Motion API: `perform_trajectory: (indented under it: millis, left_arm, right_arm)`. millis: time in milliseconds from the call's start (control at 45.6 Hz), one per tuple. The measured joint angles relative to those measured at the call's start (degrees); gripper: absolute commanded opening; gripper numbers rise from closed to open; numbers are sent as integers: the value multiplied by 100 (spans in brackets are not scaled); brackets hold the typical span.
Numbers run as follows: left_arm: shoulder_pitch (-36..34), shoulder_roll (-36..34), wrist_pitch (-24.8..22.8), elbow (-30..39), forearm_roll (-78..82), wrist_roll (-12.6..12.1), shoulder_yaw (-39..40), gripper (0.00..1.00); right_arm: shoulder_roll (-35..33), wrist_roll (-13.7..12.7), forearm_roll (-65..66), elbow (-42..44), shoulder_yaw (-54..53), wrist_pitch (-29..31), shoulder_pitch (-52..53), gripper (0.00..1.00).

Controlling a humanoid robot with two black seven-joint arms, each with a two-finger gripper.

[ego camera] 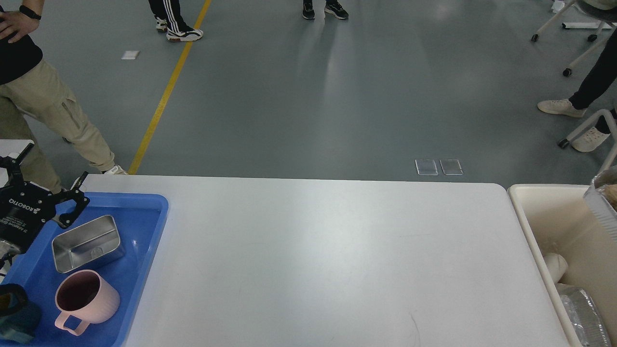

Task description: Tidy desktop

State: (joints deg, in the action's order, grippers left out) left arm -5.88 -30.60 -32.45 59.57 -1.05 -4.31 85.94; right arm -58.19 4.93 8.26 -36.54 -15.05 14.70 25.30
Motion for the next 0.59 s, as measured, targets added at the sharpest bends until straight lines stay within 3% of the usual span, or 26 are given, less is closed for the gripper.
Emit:
perform_trajectory:
  millis: [66,175,241,416,438,592]
  left_arm:
    - [5,1,-3,0,0,0,0,97]
    - [8,1,-6,0,0,0,-1,97]
    - [8,1,-7,0,0,1,-8,97]
    - [9,1,-12,-5,4,1,-16,97]
    - [11,1,-14,-6,4,1,-16,97]
    - [17,1,-24,-9,8,1,-23,97]
  right_arm:
    - [31,-18,-10,48,0,0,-2,38]
    - [50,-32,-51,100,2,-2,-48,50]
    - [62,-34,-72,137,2,-3,-78,65]
    - [92,-19,-81,287,-2,-11,-108,87]
    - [108,-12,-81,318,-6,-12,-107,100]
    - [251,2,-72,585,-7,-2,-107,100]
